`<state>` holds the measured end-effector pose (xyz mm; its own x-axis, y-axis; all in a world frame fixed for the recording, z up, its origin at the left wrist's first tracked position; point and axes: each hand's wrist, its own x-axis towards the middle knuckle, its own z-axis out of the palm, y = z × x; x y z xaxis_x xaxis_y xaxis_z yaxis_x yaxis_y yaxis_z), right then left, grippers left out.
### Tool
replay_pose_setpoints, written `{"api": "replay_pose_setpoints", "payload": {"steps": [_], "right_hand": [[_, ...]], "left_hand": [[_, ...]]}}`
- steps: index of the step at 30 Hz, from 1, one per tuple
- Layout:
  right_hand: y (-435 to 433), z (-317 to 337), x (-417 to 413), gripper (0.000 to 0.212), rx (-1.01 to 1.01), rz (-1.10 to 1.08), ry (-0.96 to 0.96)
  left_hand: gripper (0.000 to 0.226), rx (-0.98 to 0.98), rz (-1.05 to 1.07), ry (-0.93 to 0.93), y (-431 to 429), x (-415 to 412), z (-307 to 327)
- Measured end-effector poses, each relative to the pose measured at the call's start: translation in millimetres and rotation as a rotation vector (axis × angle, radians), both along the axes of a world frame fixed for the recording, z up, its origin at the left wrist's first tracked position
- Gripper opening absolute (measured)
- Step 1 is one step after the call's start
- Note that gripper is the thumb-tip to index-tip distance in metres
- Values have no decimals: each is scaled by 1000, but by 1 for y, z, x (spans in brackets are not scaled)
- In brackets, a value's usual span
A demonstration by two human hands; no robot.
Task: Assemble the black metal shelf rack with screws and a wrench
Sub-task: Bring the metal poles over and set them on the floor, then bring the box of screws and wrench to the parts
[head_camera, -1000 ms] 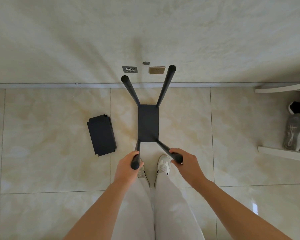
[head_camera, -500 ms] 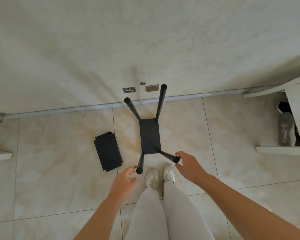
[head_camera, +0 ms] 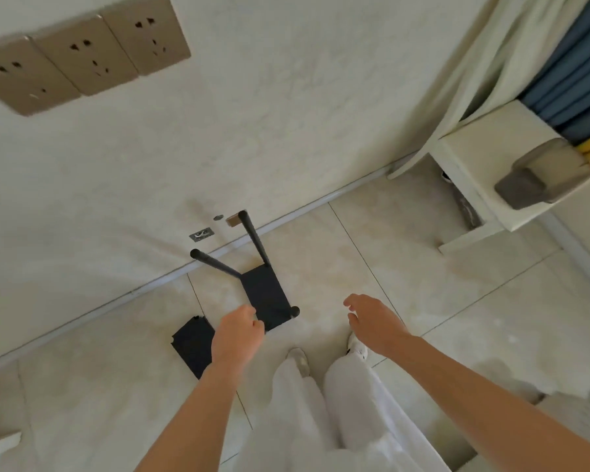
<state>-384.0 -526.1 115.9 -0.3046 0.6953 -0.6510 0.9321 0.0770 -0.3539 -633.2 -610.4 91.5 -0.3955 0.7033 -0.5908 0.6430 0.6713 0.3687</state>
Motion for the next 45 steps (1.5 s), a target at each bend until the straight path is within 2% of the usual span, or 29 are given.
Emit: {"api": "replay_pose_setpoints", "payload": {"steps": [3, 8, 15, 24, 36, 45], "right_hand": [[-5, 11, 40, 35, 16, -80, -40], [-12, 16, 113, 33, 19, -294, -55], [-16, 25, 225, 32, 10, -482, -60], [28, 43, 393, 36, 57, -597, -68], [162, 34, 532, 33, 126, -679, -43], [296, 38, 610, 34, 134, -633, -57]], "left_hand": [[32, 46, -107, 39, 24, 30, 17], [26, 93, -302, 57, 54, 97, 39], [23, 93, -399, 32, 93, 224, 49], [20, 137, -538, 75, 161, 408, 58], [21, 168, -682, 124, 296, 564, 56], [18, 149, -623, 134, 431, 635, 60]]}}
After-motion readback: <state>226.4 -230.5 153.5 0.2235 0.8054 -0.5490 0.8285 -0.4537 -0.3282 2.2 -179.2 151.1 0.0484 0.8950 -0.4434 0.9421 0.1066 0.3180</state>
